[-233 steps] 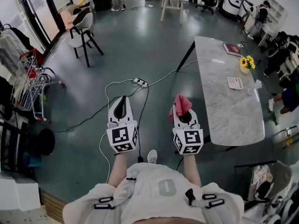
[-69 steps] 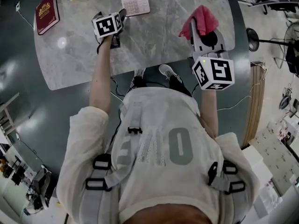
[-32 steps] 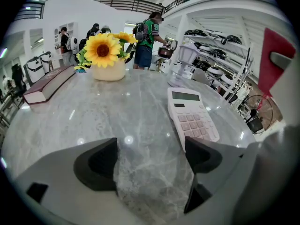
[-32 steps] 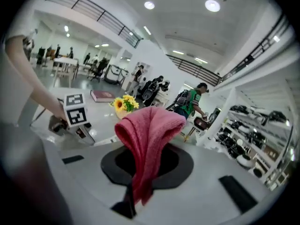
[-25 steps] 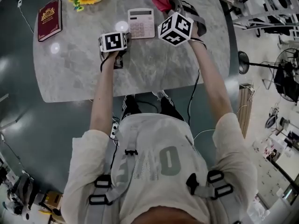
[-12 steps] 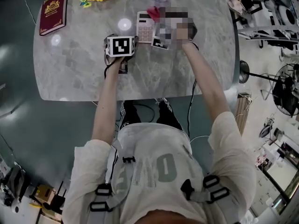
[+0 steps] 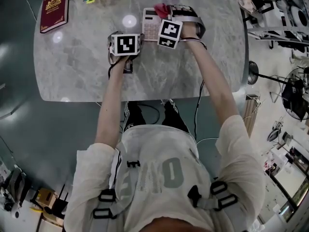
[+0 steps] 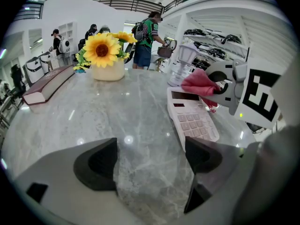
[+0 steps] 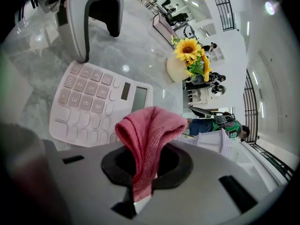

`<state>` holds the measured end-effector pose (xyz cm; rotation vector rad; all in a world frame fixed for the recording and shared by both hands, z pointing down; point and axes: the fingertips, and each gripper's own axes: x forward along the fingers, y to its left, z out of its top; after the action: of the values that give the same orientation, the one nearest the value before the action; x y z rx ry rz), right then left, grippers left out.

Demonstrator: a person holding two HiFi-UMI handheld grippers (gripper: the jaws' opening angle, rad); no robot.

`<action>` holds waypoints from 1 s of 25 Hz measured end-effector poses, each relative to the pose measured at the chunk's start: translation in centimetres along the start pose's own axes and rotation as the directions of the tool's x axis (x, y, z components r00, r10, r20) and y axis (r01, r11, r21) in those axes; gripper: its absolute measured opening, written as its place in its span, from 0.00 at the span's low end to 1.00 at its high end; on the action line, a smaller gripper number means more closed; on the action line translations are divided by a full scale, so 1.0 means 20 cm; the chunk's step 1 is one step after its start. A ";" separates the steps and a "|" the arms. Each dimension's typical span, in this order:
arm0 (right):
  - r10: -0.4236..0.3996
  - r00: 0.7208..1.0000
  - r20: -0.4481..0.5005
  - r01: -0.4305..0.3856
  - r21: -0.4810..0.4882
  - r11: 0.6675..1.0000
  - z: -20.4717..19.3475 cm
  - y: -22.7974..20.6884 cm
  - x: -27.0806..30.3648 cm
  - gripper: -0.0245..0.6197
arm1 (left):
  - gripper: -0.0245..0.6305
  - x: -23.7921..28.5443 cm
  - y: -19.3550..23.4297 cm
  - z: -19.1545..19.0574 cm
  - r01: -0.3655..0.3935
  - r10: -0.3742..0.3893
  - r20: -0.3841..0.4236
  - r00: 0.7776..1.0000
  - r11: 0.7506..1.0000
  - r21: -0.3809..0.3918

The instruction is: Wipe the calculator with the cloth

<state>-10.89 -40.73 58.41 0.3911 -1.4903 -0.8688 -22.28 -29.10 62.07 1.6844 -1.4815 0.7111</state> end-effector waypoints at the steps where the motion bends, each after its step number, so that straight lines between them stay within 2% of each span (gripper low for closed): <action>1: 0.001 1.000 0.000 -0.001 0.000 1.000 0.00 0.00 0.00 0.12 | 0.72 0.00 0.00 0.00 0.000 0.000 -0.001 1.000 1.000 -0.001; 6: 0.007 1.000 0.002 -0.007 -0.002 1.000 0.00 0.02 -0.03 0.12 | 0.72 0.00 0.00 0.01 -0.001 0.001 -0.001 1.000 1.000 0.000; 11: 0.110 0.994 0.017 -0.109 -0.054 0.993 0.03 0.18 -0.07 0.12 | 0.72 -0.01 0.01 0.00 -0.010 0.010 -0.005 1.000 1.000 -0.003; 25: 0.235 0.969 0.070 -0.232 -0.051 0.971 0.08 0.50 -0.31 0.12 | 0.72 -0.01 0.00 0.00 -0.008 0.008 0.007 1.000 1.000 -0.003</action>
<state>-8.95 -29.32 61.34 0.1474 -1.5494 -0.7327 -22.33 -28.98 61.85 1.6813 -1.4938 0.7073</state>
